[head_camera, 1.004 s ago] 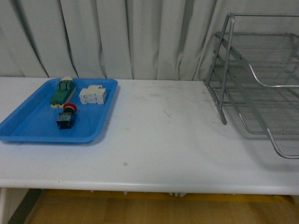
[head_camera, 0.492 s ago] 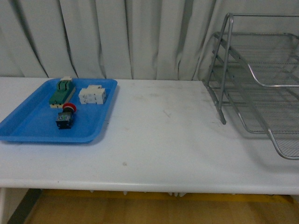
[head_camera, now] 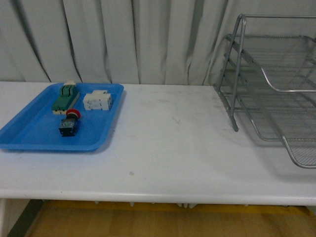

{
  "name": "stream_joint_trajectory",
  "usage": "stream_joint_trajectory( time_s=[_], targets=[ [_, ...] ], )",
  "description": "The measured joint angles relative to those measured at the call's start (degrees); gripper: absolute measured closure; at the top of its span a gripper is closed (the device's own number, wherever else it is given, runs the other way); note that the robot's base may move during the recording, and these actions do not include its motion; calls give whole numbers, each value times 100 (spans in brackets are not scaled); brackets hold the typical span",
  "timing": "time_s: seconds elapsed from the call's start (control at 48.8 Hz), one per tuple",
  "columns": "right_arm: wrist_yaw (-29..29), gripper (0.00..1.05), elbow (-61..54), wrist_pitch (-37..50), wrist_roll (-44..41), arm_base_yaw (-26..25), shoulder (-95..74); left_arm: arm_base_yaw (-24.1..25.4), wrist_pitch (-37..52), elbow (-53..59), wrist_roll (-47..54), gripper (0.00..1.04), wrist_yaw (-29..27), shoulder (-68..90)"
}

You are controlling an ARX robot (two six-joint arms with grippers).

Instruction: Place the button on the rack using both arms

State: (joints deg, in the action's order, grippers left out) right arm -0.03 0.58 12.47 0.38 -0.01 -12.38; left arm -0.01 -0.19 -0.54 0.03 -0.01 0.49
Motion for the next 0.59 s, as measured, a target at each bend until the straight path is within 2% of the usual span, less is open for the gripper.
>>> stream_joint_trajectory(
  time_s=[0.184, 0.266, 0.594],
  targets=[
    [0, 103, 4, -420, 0, 0, 361, 0, 0, 0, 2, 7, 0, 0],
    [0, 103, 4, -1300, -2, 0, 1058, 0, 0, 0, 0, 7, -2, 0],
    [4, 103, 4, -1272, -2, 0, 1215, 0, 0, 0, 0, 7, 2, 0]
  ],
)
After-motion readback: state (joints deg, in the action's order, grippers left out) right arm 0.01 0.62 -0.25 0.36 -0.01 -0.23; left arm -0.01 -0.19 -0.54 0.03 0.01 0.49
